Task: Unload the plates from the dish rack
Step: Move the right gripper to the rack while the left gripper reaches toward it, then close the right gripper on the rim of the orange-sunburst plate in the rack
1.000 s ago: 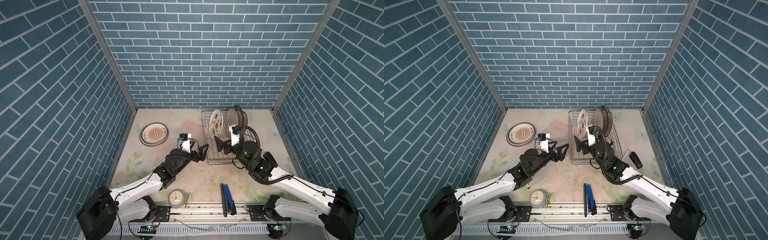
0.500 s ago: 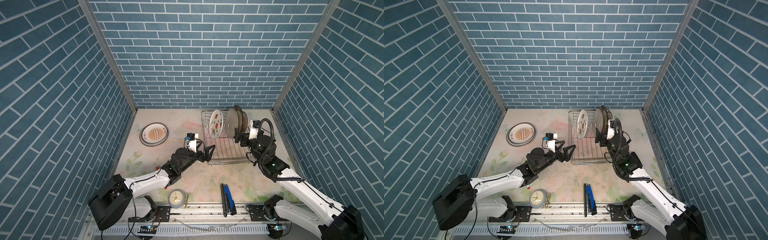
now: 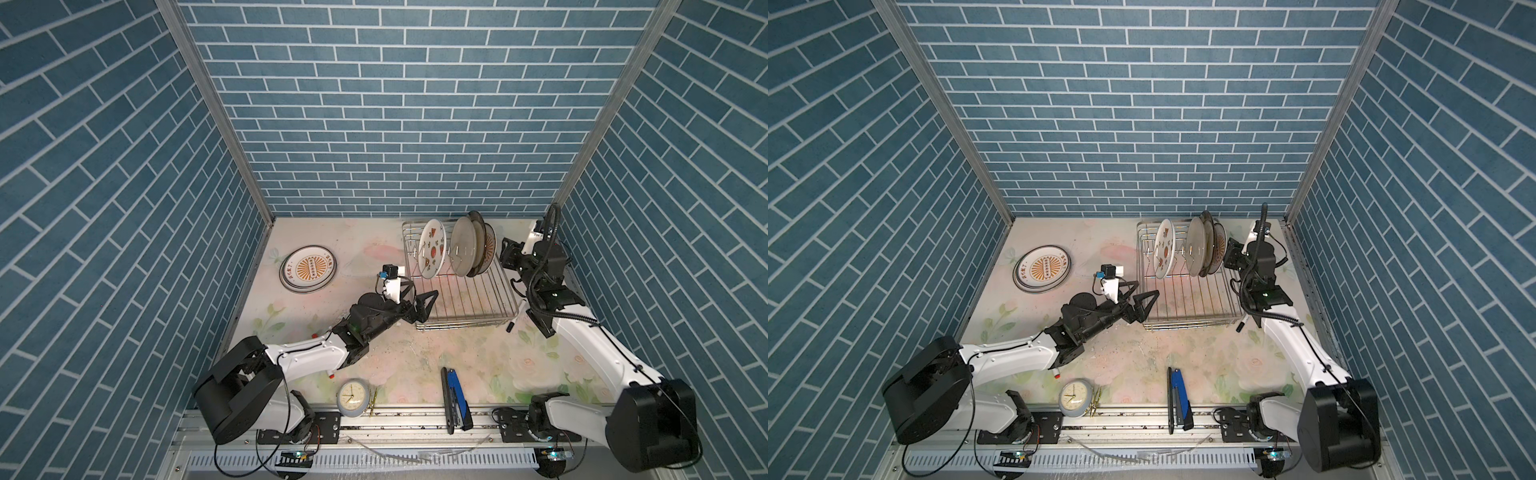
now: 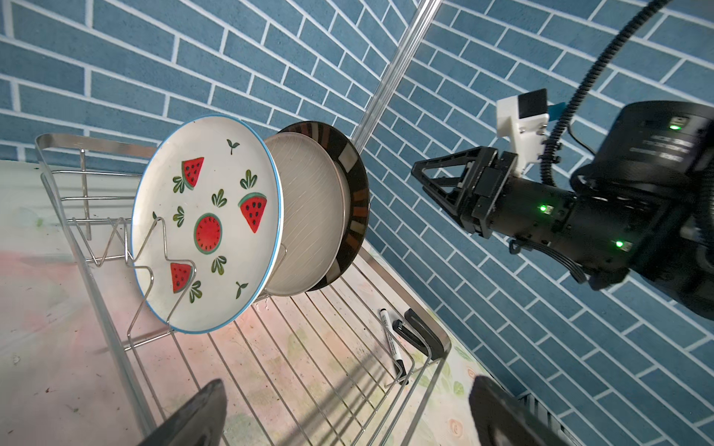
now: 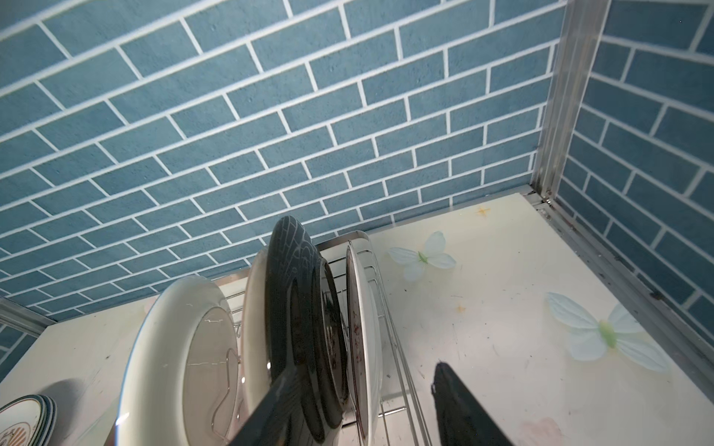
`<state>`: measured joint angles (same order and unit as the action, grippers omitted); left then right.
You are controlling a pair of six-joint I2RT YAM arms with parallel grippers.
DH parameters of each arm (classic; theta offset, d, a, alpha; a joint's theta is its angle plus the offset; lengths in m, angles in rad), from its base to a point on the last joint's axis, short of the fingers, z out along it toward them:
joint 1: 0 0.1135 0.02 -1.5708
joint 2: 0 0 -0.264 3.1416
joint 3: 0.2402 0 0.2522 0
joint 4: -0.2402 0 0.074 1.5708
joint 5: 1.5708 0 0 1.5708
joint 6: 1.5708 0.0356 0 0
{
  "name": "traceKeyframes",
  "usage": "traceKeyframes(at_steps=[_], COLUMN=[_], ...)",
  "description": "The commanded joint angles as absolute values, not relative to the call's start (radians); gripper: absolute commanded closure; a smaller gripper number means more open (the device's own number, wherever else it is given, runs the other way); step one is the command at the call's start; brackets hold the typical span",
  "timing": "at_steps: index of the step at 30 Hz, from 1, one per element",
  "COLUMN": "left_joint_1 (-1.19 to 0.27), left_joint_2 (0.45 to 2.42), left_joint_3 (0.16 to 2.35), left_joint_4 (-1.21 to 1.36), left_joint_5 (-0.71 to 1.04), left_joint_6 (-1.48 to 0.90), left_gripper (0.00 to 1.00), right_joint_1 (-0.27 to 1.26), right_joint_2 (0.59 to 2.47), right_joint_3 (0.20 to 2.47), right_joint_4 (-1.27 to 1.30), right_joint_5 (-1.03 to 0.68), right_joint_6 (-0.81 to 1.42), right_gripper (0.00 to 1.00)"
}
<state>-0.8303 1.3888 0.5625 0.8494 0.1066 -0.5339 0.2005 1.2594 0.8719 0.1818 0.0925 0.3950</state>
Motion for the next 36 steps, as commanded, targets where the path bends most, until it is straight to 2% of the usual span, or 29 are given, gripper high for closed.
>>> traceKeyframes(at_steps=[1,4,9,18,20,25,28,36], left_joint_1=[-0.836,-0.836,-0.836,-0.836,-0.836,-0.834,-0.834,-0.834], left_joint_2=[1.393,1.378,1.368,1.397,1.404,1.411,1.408,1.426], left_joint_3=[0.586,0.582,0.588,0.600,0.604,0.603,0.615,0.623], left_joint_4=[0.861,0.836,0.806,0.801,0.797,0.769,0.724,0.719], left_joint_5=[0.103,0.074,0.048,0.023,0.017,-0.071,-0.100,-0.103], left_joint_6=[-0.540,-0.532,-0.521,-0.517,-0.517,-0.555,-0.554,-0.563], left_gripper=[0.00,0.00,0.00,0.00,0.00,0.00,0.00,0.00], right_joint_1=[0.186,0.186,0.186,0.189,0.202,0.260,0.261,0.271], right_joint_2=[1.344,1.425,1.542,1.616,1.636,1.659,1.673,1.680], right_joint_3=[0.967,1.017,1.095,1.128,1.135,1.128,1.129,1.075], right_joint_4=[0.134,0.120,0.098,0.089,0.083,0.113,0.112,0.187], right_joint_5=[0.030,0.056,0.054,0.063,0.104,0.277,0.305,0.330], right_joint_6=[0.426,0.401,0.352,0.345,0.336,0.297,0.312,0.329], right_gripper=[0.50,0.62,0.70,0.73,0.77,0.79,0.83,0.85])
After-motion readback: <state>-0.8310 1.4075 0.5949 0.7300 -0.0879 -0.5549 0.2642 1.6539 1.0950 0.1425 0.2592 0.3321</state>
